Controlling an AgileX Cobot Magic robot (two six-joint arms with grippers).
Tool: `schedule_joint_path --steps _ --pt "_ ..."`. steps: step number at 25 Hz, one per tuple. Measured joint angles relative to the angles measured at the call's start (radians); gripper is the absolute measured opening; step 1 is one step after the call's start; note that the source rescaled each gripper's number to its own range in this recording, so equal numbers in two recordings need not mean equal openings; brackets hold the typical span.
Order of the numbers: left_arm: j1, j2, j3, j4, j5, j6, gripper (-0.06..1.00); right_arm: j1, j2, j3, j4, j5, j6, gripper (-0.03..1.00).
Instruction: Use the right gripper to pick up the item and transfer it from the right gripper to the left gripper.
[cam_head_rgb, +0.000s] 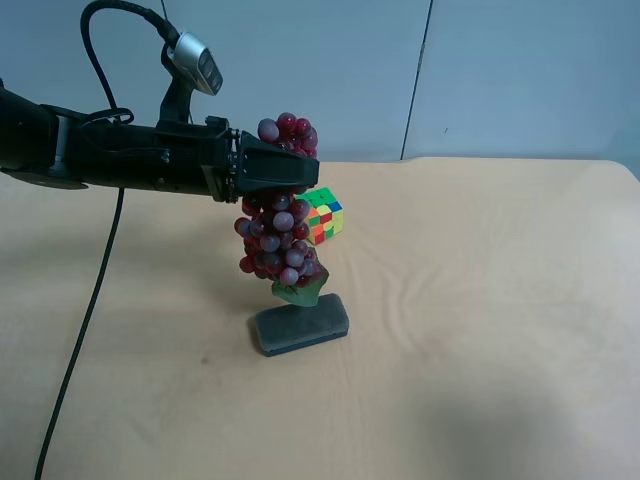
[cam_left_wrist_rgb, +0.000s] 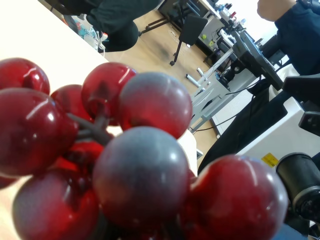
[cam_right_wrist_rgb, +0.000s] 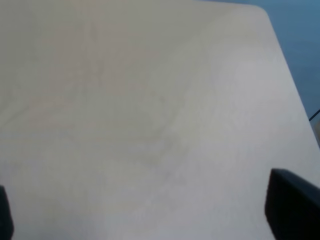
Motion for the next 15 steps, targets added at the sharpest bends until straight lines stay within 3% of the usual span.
schedule_joint_path --steps 5,9,13,15 --pt "0.012 -0.015 -0.013 0.012 -0.002 -0.077 0.00 0.000 0.000 0.000 0.000 0.000 0.001 0.99" --pt "0.053 -0.085 -0.054 0.106 -0.050 -0.220 0.00 0.000 0.000 0.000 0.000 0.000 0.001 0.99" --pt "0.072 -0.165 -0.099 0.332 -0.210 -0.447 0.00 0.000 0.000 0.000 0.000 0.000 0.001 0.99" --pt "0.072 -0.199 -0.112 0.496 -0.302 -0.578 0.00 0.000 0.000 0.000 0.000 0.000 0.001 0.99"
